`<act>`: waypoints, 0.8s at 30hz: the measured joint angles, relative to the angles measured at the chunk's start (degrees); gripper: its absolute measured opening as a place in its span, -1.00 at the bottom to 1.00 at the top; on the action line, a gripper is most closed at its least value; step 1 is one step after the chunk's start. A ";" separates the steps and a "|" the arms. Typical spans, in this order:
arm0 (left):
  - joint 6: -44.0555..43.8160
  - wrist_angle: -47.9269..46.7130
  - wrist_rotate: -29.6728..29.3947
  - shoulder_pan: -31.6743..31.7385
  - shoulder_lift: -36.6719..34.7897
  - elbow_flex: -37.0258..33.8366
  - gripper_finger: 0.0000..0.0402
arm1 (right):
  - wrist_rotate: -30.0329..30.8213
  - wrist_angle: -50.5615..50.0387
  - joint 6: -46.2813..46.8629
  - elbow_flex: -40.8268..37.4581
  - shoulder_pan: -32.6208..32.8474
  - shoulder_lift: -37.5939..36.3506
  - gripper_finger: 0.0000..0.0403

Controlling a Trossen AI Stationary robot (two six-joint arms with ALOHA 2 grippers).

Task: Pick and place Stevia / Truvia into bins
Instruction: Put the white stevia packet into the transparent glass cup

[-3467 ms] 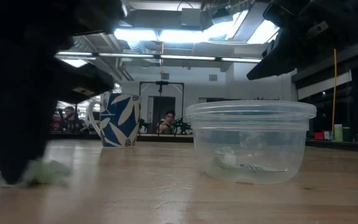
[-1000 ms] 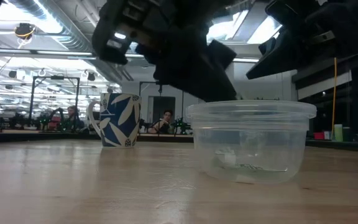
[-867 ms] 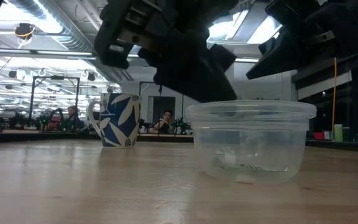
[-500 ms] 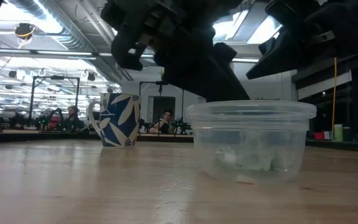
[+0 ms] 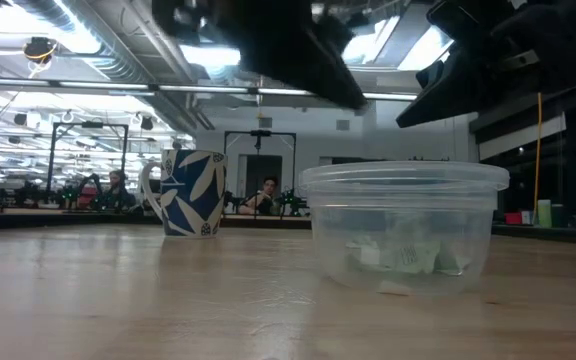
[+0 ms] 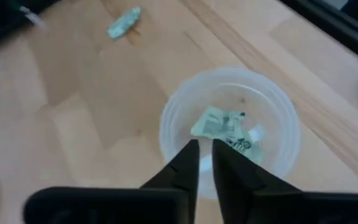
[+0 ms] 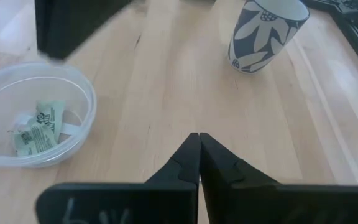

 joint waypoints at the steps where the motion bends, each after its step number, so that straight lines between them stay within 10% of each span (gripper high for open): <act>1: -0.17 -1.16 -0.60 -0.01 -1.22 0.00 -0.89 | 0.00 -0.04 -0.01 -0.01 0.01 0.00 -0.95; 11: -1.71 -14.81 -6.82 0.00 -10.82 -1.92 -0.99 | -0.01 0.01 -0.02 0.00 0.01 0.00 -0.95; 24: -5.49 13.78 -7.60 0.00 -21.75 -29.56 -1.00 | 0.01 -5.45 10.95 0.00 0.03 0.00 -0.95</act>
